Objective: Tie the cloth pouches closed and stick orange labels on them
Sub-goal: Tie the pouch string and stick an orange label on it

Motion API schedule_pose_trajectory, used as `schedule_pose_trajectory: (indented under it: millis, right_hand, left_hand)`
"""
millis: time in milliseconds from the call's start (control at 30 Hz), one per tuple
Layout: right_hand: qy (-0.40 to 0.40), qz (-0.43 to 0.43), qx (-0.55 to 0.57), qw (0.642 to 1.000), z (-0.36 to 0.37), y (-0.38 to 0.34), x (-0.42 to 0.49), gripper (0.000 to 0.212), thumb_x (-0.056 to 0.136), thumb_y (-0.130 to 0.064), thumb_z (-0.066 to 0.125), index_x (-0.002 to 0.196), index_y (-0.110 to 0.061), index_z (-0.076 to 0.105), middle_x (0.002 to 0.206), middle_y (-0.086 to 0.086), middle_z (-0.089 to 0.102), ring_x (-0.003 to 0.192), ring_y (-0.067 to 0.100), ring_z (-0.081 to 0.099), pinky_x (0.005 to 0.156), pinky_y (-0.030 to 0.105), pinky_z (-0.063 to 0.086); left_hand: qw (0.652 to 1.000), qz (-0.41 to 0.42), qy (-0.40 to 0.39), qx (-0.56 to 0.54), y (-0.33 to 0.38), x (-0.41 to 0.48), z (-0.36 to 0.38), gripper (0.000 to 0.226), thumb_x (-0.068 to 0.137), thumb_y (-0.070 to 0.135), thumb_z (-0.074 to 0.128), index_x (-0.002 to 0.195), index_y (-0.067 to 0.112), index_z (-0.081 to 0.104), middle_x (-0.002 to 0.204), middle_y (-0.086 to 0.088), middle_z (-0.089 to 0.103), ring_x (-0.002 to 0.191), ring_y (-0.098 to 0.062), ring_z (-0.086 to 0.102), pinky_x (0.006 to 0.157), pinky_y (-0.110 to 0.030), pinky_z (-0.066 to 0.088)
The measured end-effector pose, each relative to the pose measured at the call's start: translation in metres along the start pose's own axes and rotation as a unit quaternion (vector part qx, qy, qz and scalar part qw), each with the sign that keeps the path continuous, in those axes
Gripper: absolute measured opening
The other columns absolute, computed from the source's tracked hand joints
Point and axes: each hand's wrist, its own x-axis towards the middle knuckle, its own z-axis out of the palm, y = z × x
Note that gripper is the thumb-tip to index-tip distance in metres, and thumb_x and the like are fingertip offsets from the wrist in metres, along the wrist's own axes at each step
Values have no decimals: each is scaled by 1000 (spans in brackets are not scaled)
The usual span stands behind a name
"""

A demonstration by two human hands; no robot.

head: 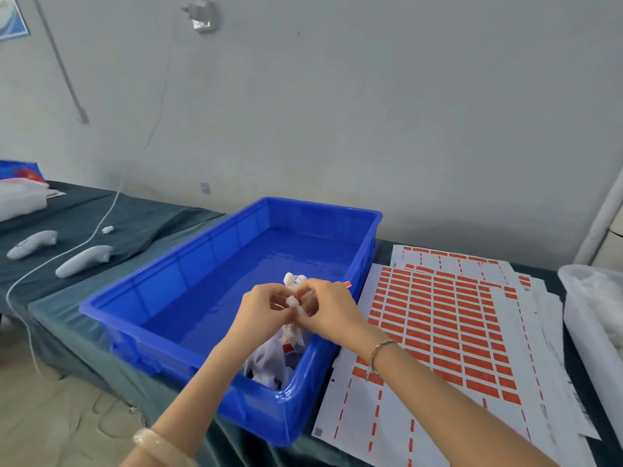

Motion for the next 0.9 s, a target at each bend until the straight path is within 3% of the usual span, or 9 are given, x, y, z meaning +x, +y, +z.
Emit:
schedule_pose_trajectory:
  millis: [133,267,367,433,533,667,733,900]
  right_hand:
    - [-16,5,-16,1000,3,-2,-2,34,88,-40,65,111,-16,61,95,1,72,87,12,67,82,28,56]
    - [-4,-2,63,998,-4,-6,-13,35,86,-28,69,118,-20,57,100,-5,69,83,2,62,70,7,47]
    - [46,3,94,995,-26,-2,-39,35,86,-20,69,119,-25,59,102,-11,68,89,-3,62,74,2,44]
    - [89,11,106,990,-45,7,-61,32,87,-17,68,117,-25,61,97,-18,67,91,-6,62,79,3,46]
    - [158,58,97,981,-81,27,-105,34,87,-18,68,119,-25,62,89,-28,62,88,-12,61,74,3,47]
    - [176,103,68,977,-131,45,-153,28,87,-16,69,115,-20,66,98,-12,71,88,1,67,81,16,54]
    - [205,126,41,970,-164,58,-184,22,86,-11,68,105,-22,68,91,-11,71,85,1,67,79,15,53]
    - [240,203,-45,948,-221,91,-249,23,83,-5,69,95,-25,70,82,-11,72,78,-2,66,74,11,51]
  left_hand:
    - [999,-12,-10,45,-4,2,5,9,79,8,65,86,12,68,79,3,71,71,-4,66,63,-18,51]
    - [994,29,54,94,4,-5,4,18,84,21,65,100,27,62,92,14,62,80,3,58,59,-9,37]
    - [990,101,77,53,29,-15,17,18,83,20,67,98,29,65,96,14,60,85,1,57,61,-9,42]
    - [988,144,53,7,53,-22,34,19,81,15,69,91,30,66,92,14,63,84,0,59,67,-10,45]
    - [980,194,-19,-32,92,-35,79,22,80,12,73,92,29,67,89,14,67,84,-1,62,74,-13,50]
    - [968,229,-71,-74,128,-48,130,24,82,15,72,87,37,63,86,18,65,82,0,63,70,-15,53]
    - [956,258,-120,-79,152,-55,167,18,84,19,72,90,35,66,86,20,65,81,0,62,68,-10,52]
    - [915,311,-217,-135,202,-78,245,11,85,17,69,95,18,71,88,9,69,80,-4,64,73,-15,54]
